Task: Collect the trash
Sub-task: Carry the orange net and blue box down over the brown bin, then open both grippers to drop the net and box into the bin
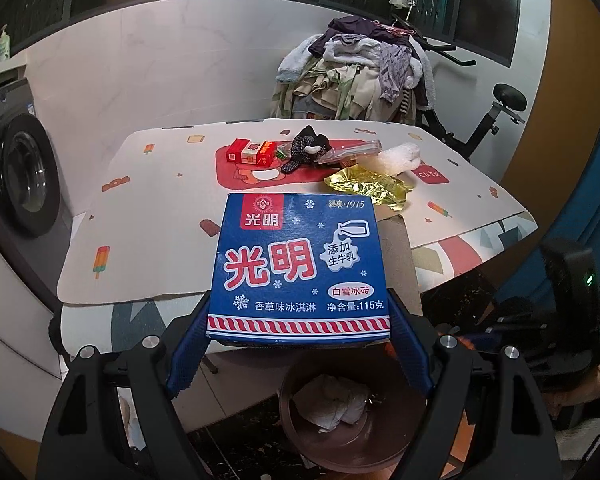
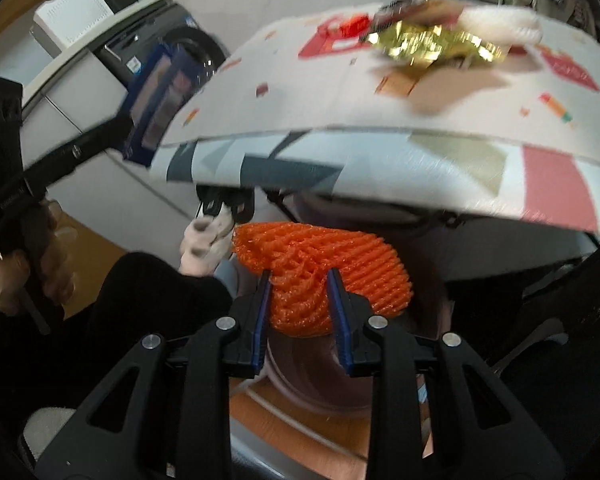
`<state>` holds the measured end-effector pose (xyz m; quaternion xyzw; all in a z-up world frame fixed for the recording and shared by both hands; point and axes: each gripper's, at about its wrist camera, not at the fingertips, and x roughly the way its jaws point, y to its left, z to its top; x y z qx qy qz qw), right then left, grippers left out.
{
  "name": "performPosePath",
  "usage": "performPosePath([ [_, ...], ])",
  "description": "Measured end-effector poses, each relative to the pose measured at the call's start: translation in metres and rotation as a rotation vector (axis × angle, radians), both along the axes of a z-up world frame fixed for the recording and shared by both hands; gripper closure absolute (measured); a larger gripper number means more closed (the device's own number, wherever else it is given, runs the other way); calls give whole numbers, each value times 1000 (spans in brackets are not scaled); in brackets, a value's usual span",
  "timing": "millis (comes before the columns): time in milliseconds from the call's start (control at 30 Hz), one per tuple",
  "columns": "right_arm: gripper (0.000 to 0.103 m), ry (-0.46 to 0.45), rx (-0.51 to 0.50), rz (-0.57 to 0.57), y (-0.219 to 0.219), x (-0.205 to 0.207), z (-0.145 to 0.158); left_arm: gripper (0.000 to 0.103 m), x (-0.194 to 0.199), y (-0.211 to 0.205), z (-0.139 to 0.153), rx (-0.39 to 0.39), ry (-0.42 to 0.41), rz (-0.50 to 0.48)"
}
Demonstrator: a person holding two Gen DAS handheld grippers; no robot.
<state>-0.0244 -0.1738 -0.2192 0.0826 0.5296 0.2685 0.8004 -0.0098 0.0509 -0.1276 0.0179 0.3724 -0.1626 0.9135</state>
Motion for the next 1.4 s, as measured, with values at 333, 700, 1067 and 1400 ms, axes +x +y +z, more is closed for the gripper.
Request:
performPosePath([
  [333,69,62,-27,-45,-10,23,-27,24,3,-3,-9,-1,23,-11],
  [700,24,-170,-204,4,-16,33,-9,24,-2,-17,-28,34,26,-59],
  [1067,6,-420,-305,4,-47,21,10,24,-14,-27,-57,30,21,-138],
  [1400,6,-399,-352,-9,-40,24,-3,24,-25,-50,-81,79,37,-199],
])
